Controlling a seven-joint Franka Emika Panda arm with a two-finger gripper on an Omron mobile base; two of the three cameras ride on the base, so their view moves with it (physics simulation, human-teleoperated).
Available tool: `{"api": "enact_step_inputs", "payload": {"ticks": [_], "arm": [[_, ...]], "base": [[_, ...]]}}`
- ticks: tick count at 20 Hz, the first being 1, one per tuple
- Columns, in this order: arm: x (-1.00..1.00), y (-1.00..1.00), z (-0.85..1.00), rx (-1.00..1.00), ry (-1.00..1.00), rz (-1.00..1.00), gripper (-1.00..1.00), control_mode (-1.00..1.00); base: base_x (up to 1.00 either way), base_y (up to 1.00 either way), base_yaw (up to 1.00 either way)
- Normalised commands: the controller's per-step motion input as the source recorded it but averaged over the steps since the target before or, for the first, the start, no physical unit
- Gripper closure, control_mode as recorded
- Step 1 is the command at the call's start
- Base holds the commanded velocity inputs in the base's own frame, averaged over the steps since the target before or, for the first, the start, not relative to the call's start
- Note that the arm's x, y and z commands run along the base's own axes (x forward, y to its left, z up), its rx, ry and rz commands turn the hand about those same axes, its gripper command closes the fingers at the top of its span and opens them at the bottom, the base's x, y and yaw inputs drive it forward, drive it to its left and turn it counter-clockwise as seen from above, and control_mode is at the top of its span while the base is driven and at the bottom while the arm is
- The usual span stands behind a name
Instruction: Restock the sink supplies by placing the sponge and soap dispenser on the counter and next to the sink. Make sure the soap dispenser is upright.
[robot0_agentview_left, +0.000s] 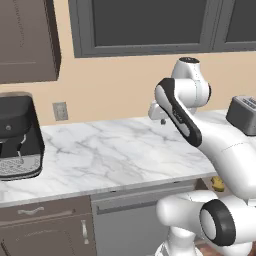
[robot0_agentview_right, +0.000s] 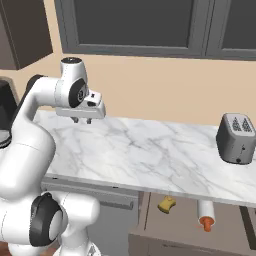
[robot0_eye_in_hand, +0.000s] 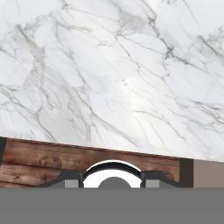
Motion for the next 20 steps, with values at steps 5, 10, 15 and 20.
{"api": "enact_step_inputs", "payload": {"ticks": [5, 10, 15, 20], "arm": [[0.00, 0.00, 0.00, 0.00, 0.00, 0.00, -1.00, 1.00], [0.00, 0.00, 0.00, 0.00, 0.00, 0.00, -1.00, 1.00], [0.00, 0.00, 0.00, 0.00, 0.00, 0.00, -1.00, 1.00], [0.00, 0.00, 0.00, 0.00, 0.00, 0.00, -1.00, 1.00]], "base": [[0.00, 0.00, -0.13], [0.00, 0.11, -0.46], [0.13, 0.44, -0.42], [0.15, 0.63, -0.37]]}}
